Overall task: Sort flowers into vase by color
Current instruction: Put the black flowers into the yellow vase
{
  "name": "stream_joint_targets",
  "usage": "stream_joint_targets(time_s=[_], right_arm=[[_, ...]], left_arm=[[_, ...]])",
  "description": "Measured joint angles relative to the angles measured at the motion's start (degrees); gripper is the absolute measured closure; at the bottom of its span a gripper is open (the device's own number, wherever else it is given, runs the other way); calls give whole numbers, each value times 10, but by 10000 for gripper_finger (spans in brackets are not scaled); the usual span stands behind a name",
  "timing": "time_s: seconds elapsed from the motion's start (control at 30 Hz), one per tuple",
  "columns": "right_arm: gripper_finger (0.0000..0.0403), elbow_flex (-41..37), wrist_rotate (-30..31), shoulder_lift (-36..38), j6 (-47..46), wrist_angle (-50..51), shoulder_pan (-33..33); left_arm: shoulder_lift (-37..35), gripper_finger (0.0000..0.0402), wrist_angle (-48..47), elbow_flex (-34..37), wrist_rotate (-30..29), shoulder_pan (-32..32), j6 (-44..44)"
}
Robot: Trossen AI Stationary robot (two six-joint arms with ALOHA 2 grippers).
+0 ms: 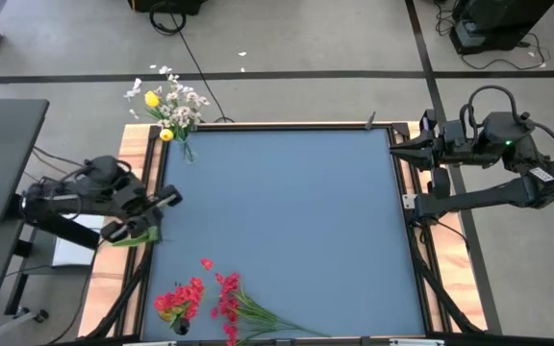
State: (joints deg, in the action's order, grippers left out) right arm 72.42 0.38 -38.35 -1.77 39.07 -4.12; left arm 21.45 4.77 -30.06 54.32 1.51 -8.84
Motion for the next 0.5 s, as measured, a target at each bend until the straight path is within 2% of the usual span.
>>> stream_joint_targets(time_s=[0.17, 0.27, 0.37, 0.5], right_arm=[[355, 0, 0, 0, 0, 0, 0], [355, 0, 0, 0, 0, 0, 0], [355, 0, 0, 0, 0, 0, 0], [355, 0, 0, 0, 0, 0, 0]], left_arm=[[93, 401, 40, -14, -25, -63, -4], [130, 401, 44, -18, -37, -109, 32], [146, 401, 28, -18, -47, -154, 77], [133, 401, -23, -18, -57, -205, 109]])
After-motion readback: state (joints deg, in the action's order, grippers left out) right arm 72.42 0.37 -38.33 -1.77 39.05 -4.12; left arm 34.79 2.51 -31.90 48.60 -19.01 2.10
